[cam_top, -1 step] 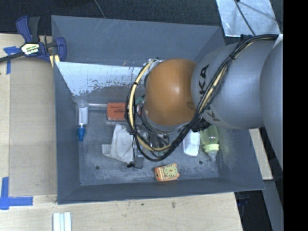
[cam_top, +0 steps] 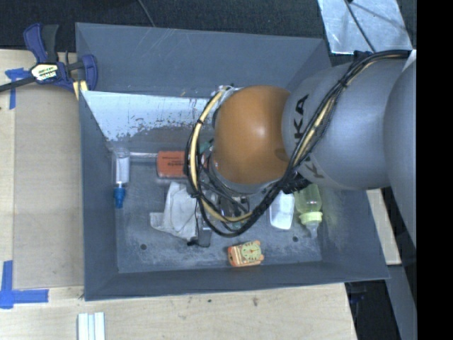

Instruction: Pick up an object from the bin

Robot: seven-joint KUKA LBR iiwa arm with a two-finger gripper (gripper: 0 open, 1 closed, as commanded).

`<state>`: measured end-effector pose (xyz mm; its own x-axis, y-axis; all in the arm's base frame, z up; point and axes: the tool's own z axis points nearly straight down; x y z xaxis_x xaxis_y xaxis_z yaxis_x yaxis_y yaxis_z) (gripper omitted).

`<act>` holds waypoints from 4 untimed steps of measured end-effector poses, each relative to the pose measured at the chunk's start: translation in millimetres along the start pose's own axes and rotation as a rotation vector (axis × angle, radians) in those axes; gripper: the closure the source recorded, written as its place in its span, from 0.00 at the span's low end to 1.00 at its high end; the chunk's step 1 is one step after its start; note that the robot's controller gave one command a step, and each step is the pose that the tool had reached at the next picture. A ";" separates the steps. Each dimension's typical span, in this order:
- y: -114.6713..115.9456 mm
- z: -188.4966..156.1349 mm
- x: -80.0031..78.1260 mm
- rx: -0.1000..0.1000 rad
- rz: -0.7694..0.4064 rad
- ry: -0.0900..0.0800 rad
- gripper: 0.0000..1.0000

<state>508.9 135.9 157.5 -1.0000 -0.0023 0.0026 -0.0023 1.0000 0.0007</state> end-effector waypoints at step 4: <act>-4.8 83.5 -45.1 -0.002 0.084 -0.009 1.00</act>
Offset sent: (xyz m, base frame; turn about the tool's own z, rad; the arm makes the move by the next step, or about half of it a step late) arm 0.0240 0.0179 -0.0507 0.1579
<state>553.8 131.3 73.9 -0.9966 0.0816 -0.0058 0.0816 0.9967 0.0031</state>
